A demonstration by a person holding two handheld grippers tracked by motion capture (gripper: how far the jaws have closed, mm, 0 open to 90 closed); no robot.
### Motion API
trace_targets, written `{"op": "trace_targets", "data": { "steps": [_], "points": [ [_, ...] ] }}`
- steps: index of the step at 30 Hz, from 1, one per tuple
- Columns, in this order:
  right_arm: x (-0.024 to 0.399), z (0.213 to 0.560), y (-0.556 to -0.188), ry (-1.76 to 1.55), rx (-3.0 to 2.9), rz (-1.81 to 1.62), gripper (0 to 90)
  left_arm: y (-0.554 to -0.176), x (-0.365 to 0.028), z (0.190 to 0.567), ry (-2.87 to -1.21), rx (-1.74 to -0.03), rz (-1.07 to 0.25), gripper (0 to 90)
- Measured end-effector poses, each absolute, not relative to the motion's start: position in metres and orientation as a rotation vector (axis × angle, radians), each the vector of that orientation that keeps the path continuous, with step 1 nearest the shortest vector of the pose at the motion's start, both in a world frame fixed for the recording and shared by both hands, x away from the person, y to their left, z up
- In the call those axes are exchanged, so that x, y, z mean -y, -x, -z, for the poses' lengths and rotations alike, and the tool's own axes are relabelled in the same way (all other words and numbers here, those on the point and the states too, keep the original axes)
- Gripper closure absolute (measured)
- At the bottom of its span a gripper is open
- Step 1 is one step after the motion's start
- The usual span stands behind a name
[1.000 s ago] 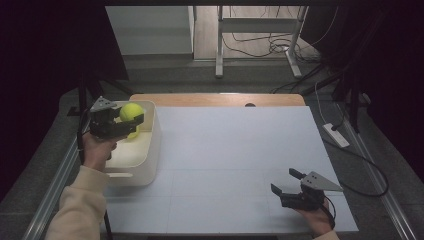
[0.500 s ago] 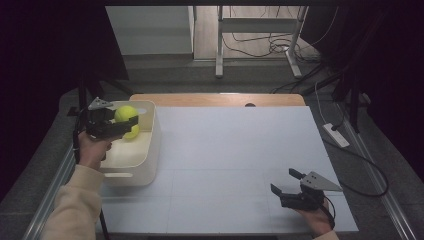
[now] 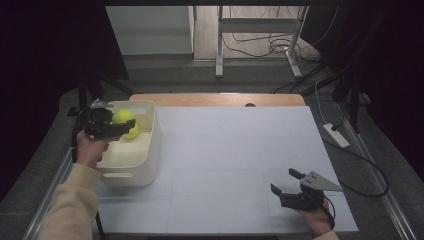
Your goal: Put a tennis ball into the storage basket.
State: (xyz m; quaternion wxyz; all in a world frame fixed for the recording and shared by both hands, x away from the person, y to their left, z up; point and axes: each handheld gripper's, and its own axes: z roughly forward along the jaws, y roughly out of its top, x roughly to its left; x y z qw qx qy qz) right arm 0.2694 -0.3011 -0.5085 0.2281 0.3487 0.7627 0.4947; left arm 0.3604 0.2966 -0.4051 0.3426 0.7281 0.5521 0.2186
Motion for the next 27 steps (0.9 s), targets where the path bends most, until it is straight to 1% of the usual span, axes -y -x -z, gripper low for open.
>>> {"op": "trace_targets", "data": {
  "steps": [5, 17, 27],
  "points": [
    [0.301, 0.509, -0.27, -0.961, -2.098, -1.36, 11.4, -0.364, -0.298, 0.409, -1.933, -1.462, -0.546, 26.8],
    [0.301, 0.509, -0.27, -0.963, -2.097, -1.359, 11.5, -0.371, -0.298, 0.414, -2.02, -1.511, -0.541, 26.6],
    [0.301, 0.509, -0.27, -0.964, -2.097, -1.359, 11.5, -0.37, -0.298, 0.416, -2.03, -1.52, -0.541, 26.4]
  ]
}}
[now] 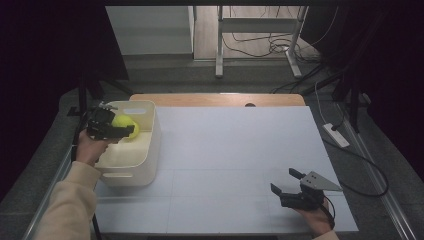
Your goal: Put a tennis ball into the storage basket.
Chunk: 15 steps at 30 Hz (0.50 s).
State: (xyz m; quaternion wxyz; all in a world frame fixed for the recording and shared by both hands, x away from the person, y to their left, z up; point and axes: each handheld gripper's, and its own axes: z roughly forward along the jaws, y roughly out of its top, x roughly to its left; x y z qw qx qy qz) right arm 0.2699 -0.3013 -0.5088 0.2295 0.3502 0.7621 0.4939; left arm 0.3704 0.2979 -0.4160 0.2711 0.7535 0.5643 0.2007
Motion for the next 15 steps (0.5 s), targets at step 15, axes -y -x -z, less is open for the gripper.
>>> {"op": "trace_targets", "data": {
  "steps": [15],
  "points": [
    [0.301, 0.509, -0.27, -0.961, -2.098, -1.361, 11.5, -0.356, -0.304, 0.402, -1.865, -1.435, -0.504, 9.2]
  ]
}}
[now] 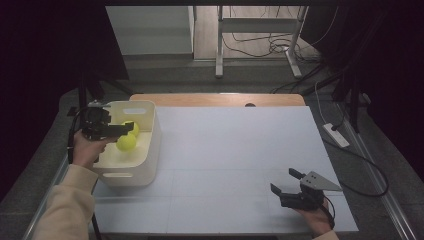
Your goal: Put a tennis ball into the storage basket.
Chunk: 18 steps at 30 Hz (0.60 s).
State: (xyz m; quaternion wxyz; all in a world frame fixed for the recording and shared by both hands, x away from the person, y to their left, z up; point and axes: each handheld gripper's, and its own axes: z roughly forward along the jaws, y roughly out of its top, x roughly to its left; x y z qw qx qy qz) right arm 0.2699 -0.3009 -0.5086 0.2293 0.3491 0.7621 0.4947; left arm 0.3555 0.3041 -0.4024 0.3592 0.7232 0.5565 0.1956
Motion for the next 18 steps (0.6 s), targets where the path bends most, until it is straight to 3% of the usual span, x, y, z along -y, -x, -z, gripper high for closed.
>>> {"op": "trace_targets", "data": {
  "steps": [18],
  "points": [
    [0.304, 0.507, -0.273, -0.97, -2.084, -1.382, 11.5, -0.32, -0.29, 0.395, -1.761, -1.207, -0.453, 6.4]
  ]
}}
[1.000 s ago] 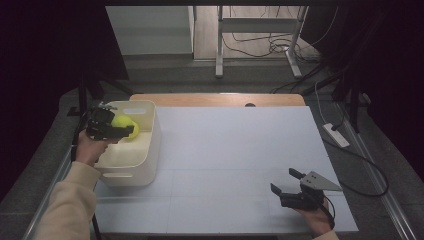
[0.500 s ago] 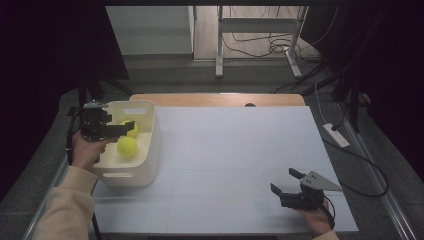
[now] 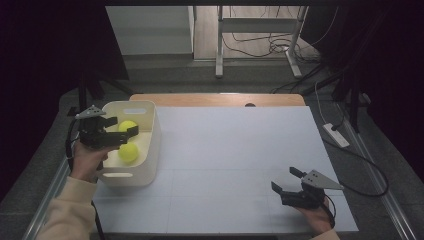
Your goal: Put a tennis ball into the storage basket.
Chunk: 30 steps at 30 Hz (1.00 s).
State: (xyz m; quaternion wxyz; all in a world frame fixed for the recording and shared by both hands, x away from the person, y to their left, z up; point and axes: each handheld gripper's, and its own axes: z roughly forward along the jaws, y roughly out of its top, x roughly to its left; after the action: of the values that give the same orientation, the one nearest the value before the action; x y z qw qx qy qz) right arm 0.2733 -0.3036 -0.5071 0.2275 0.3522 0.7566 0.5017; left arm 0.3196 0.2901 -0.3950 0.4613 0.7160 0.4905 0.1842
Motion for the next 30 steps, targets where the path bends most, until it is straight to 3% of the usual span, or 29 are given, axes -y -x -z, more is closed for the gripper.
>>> {"op": "trace_targets", "data": {
  "steps": [30],
  "points": [
    [0.299, 0.507, -0.274, -0.971, -2.106, -1.365, 11.5, -0.266, -0.225, 0.413, -1.767, -0.906, -0.398, 6.7]
  ]
}}
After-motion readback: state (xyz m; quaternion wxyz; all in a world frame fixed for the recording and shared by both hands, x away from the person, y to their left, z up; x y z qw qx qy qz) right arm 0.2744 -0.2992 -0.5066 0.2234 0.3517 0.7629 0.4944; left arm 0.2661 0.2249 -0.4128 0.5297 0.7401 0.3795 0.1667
